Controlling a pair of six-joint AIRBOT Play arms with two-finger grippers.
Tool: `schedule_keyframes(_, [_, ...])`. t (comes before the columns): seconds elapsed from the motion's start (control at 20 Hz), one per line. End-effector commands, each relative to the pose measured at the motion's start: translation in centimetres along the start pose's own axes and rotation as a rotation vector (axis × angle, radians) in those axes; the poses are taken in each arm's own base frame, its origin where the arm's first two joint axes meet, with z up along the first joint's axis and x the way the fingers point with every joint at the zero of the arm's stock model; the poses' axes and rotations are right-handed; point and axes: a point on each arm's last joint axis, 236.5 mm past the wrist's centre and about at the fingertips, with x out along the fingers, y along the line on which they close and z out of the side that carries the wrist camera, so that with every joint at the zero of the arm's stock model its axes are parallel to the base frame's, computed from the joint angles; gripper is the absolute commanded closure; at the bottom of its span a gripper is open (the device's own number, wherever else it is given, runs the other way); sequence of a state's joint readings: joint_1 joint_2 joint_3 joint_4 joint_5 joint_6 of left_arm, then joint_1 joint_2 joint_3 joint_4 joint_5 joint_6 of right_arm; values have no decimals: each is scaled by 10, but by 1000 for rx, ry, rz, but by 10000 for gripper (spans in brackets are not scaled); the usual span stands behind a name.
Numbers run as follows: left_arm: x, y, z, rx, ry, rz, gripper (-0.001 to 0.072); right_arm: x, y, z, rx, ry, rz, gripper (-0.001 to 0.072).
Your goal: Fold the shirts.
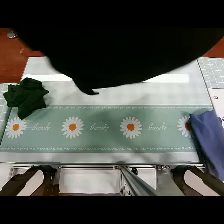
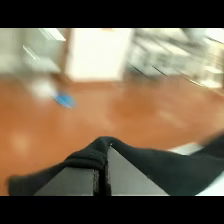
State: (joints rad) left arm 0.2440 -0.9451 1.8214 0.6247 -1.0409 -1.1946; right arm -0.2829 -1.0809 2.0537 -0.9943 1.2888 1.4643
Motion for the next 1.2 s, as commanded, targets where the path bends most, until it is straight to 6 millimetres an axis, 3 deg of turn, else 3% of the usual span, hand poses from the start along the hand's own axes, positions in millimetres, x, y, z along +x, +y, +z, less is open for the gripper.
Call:
schedule_keyframes(0.0, [-73,-17,56,238,-124,231,687,-106,38,20,-146,-133,-114,690])
schedule_keyframes(0.15, [-122,-35,71,374,-174,373,687,-165,53,14,-190,-191,-193,690])
schedule_keyframes(0.25, [-146,-48,72,428,-180,424,687,-188,67,9,-203,-218,-190,691])
schedule_keyframes(0.4, [-158,-55,45,437,-80,436,687,-202,74,-5,-210,-192,-195,690])
schedule_keyframes(0.5, [-150,-44,21,356,-10,429,687,-194,68,-29,-182,-88,-195,690])
schedule_keyframes(0.65, [-117,-4,-38,202,144,388,687,-154,44,-63,-114,69,-185,690])
schedule_keyframes(0.8, [-73,48,-124,-17,307,337,687,-90,6,-99,-29,226,-171,690])
schedule_keyframes(1.0, [-11,109,-240,-256,486,275,687,29,-39,-165,126,434,-45,691])
schedule_keyframes(1.15, [53,138,-304,-338,577,251,687,111,-73,-212,258,548,21,691])
